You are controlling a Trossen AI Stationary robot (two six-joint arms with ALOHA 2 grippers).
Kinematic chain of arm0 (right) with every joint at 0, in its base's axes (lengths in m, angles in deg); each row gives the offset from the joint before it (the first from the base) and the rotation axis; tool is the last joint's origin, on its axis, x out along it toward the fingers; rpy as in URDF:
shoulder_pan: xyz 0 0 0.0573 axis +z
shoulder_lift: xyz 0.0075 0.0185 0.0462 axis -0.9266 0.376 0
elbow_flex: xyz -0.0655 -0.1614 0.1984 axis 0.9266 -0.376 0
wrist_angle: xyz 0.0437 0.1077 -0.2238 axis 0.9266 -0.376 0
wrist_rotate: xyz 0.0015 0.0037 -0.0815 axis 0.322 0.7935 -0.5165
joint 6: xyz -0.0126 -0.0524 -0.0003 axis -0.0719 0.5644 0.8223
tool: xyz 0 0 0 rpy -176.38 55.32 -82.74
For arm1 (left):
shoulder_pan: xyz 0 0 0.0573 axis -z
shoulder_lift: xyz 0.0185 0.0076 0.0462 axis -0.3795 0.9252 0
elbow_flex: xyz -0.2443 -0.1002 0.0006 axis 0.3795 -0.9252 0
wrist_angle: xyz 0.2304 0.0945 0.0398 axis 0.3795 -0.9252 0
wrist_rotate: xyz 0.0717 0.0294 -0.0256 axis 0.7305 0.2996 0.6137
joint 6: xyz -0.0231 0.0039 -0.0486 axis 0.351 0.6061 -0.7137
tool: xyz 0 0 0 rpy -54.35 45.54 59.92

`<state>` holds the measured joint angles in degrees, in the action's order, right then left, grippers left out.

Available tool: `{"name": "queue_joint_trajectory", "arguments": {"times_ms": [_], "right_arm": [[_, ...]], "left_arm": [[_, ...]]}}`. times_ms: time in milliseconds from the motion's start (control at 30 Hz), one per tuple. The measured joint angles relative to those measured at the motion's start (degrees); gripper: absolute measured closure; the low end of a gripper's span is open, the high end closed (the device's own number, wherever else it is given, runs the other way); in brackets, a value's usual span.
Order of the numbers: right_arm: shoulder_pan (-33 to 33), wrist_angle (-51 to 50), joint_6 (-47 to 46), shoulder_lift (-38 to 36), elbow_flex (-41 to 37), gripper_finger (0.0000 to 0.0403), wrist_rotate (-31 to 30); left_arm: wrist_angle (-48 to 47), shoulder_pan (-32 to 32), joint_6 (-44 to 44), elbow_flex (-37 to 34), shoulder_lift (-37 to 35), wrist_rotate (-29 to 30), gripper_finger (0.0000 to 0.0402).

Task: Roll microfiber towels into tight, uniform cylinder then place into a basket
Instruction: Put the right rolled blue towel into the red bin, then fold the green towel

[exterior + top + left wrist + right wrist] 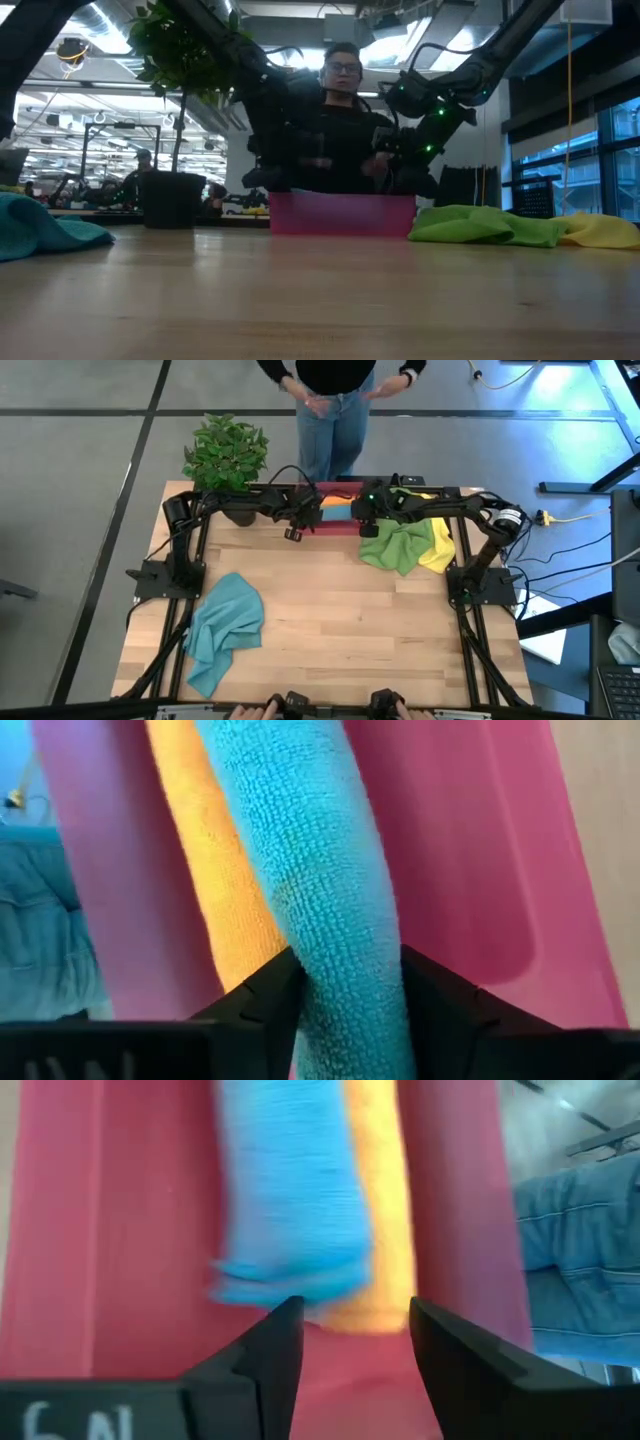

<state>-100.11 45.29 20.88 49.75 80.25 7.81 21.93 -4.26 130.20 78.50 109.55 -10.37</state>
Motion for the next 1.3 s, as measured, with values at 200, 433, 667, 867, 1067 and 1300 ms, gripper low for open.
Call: {"name": "queue_joint_trajectory", "arguments": {"times_ms": [200, 433, 667, 867, 1067, 1300], "right_arm": [[0.1, 0.0, -2.4, -3.3, 0.0, 0.0219, 0.0], [0.1, -1.3, -3.1, -6.0, 0.0, 0.0218, 0.1], [0.1, -1.8, -4.1, -7.3, 0.0, 0.0218, 0.3], [0.2, -3.2, -4.4, -8.6, 0.0, 0.0218, -0.6], [0.9, -7.5, -8.5, -15.9, 0.1, 0.0218, 0.9], [3.3, -15.2, -16.9, -26.1, 0.1, 0.0239, 8.3]], "left_arm": [[-3.7, 1.0, -0.4, 3.6, 0.0, 1.3, 0.0222], [-7.5, 1.5, -1.5, 6.1, 0.0, 2.5, 0.0203], [-11.5, 1.4, -3.3, 6.1, 0.0, 2.6, 0.0202], [-13.1, 2.1, -7.1, 8.3, -2.7, 5.3, 0.0202], [-11.6, 4.5, -14.2, 9.7, -7.3, 2.1, 0.0204], [-8.6, 10.9, -22.0, 9.6, -12.6, -7.1, 0.0213]]}}
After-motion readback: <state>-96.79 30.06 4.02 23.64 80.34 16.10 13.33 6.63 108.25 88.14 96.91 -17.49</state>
